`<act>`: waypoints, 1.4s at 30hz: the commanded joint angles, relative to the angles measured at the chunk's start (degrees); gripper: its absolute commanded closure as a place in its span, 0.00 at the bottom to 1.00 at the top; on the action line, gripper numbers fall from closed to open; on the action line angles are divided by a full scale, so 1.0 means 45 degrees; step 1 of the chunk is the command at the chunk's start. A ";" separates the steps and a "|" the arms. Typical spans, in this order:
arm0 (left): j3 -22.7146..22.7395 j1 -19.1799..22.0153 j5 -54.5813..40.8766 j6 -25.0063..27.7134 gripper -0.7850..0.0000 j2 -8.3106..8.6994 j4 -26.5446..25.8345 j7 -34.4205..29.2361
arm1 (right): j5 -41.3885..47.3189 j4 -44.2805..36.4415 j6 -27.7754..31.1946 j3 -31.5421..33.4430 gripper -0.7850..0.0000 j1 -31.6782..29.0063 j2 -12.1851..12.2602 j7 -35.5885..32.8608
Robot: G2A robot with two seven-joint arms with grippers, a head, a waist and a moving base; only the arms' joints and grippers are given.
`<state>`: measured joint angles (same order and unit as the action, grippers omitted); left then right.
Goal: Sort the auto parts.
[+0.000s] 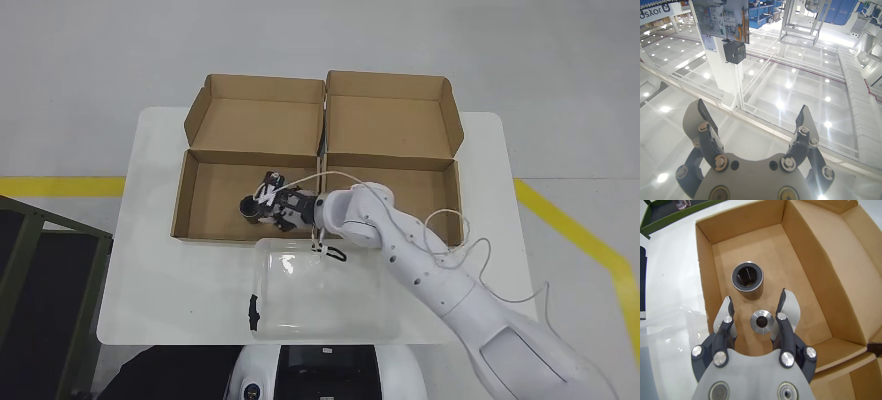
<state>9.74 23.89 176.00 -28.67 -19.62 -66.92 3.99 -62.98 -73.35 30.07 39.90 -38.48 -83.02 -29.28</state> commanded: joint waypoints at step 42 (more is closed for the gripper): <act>0.0000 0.0000 0.0000 0.0000 0.00 0.0000 0.0000 0.0000 | -0.3554 -0.7058 0.3814 1.0314 0.00 -0.8666 0.2778 0.6507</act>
<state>9.74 23.89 176.00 -28.67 -19.62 -66.92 3.99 -78.79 -104.77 47.76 85.03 -76.18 -70.69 -0.73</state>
